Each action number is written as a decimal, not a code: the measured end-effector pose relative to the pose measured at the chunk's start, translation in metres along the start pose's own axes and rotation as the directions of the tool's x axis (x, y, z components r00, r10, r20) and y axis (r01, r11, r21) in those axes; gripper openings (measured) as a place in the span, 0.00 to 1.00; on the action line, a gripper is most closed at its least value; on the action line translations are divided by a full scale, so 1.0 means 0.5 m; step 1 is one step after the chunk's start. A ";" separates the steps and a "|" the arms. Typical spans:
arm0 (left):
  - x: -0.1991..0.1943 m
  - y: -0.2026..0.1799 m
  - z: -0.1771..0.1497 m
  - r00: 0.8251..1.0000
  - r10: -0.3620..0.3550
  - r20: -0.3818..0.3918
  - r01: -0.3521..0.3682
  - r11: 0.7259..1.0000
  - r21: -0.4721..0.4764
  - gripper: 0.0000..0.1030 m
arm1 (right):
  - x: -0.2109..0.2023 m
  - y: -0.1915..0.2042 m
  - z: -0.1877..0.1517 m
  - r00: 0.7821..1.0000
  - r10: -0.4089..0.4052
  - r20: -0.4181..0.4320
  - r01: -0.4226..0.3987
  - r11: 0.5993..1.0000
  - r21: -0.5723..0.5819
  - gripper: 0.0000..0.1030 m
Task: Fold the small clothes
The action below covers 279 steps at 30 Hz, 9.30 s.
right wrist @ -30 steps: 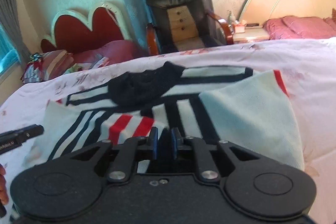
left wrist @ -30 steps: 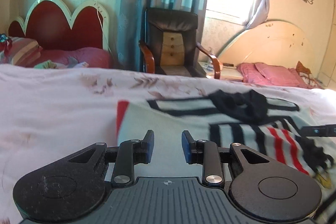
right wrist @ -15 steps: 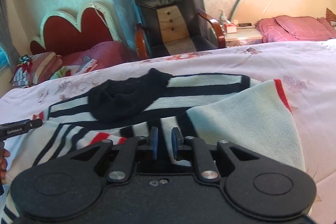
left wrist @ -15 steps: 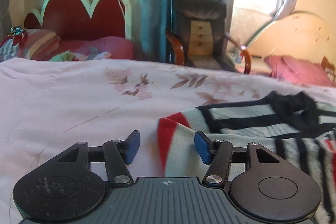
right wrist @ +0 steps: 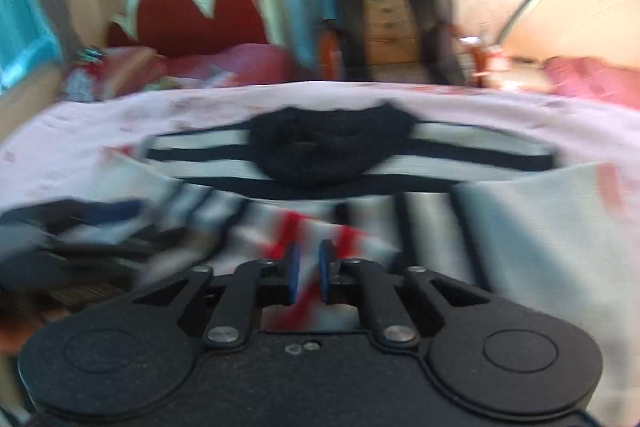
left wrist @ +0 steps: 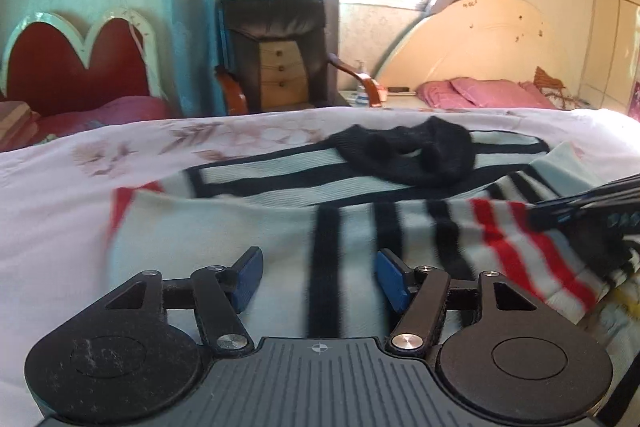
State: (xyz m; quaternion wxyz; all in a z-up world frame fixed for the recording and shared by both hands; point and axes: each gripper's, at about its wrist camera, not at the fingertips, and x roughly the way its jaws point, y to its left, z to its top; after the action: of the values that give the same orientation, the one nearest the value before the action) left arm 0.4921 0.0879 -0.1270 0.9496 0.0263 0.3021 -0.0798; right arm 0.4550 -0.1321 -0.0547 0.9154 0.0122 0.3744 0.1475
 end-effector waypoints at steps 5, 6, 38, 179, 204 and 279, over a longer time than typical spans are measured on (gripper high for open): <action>-0.014 0.025 -0.007 1.000 0.030 -0.004 -0.030 1.000 0.000 0.61 | -0.027 -0.070 -0.026 0.999 -0.048 -0.009 0.048 0.999 0.020 0.04; -0.016 0.017 0.000 0.999 0.044 -0.011 -0.044 0.999 -0.003 0.61 | -0.025 -0.063 -0.024 0.998 -0.059 -0.010 0.059 0.998 0.011 0.05; -0.085 -0.037 -0.062 0.997 0.073 -0.010 -0.073 0.997 -0.014 0.73 | -0.087 -0.069 -0.083 0.979 -0.190 -0.072 0.193 0.981 0.033 0.24; 0.125 0.151 0.110 0.992 -0.098 -0.080 0.068 0.947 -0.314 0.44 | -0.019 -0.352 0.068 0.977 0.043 0.207 -0.127 0.901 0.415 0.43; 0.086 0.153 0.080 0.998 0.062 -0.013 -0.062 0.924 -0.376 0.14 | 0.093 -0.254 0.095 0.969 -0.239 0.062 0.232 0.968 0.098 0.21; -0.177 -0.192 -0.108 0.999 0.024 -0.029 -0.023 0.999 0.022 0.85 | -0.192 0.008 -0.196 0.974 -0.228 0.006 0.227 0.965 -0.134 0.43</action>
State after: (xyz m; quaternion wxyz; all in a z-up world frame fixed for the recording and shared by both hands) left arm 0.3742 0.0104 -0.1199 0.9455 0.0415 0.3148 -0.0716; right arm 0.3217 -0.1637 -0.0593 0.9233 -0.0929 0.3668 0.0662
